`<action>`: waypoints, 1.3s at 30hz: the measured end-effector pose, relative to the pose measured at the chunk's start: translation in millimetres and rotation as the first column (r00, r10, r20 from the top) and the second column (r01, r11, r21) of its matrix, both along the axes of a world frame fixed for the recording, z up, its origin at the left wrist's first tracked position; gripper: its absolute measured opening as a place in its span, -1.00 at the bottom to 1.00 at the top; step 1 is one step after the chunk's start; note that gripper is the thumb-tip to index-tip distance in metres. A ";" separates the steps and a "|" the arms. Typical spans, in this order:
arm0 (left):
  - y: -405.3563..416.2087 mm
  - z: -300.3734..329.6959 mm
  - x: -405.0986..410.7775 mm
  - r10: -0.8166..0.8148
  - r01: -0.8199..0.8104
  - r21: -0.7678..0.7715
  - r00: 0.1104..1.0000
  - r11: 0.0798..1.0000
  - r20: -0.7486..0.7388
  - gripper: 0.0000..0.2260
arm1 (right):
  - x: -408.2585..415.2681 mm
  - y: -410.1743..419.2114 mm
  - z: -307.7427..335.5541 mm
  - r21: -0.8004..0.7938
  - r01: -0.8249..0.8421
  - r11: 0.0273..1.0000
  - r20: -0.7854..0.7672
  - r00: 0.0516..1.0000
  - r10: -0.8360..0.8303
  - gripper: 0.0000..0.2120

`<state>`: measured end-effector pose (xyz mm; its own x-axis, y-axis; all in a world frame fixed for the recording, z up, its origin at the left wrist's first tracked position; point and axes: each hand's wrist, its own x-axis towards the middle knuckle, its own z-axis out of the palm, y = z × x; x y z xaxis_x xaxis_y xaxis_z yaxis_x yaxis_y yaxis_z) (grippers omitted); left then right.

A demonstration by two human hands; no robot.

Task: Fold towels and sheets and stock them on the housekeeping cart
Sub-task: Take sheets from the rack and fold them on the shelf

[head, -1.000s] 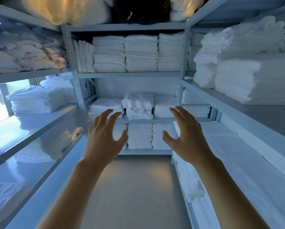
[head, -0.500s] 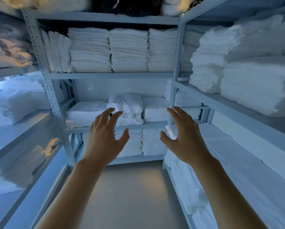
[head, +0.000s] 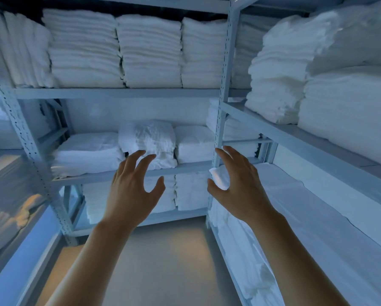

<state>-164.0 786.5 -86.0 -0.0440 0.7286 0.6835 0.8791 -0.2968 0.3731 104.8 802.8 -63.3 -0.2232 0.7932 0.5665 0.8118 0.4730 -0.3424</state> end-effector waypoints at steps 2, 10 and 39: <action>30.8 -1.5 6.9 -0.009 0.009 -0.007 1.000 1.000 -0.018 -0.49 | 5.9 30.5 -3.1 -0.007 0.010 1.000 -0.021 1.000 -0.010 -0.29; 158.9 18.6 37.3 -0.004 0.003 -0.009 0.998 1.000 -0.055 -0.50 | 37.8 156.2 -1.4 -0.021 0.027 0.999 -0.048 0.998 -0.028 -0.30; 522.2 7.6 18.6 -0.525 0.525 -0.013 0.851 0.851 -0.023 -0.52 | -19.1 391.5 -10.2 -0.047 0.494 0.868 -0.018 0.869 -0.495 -0.29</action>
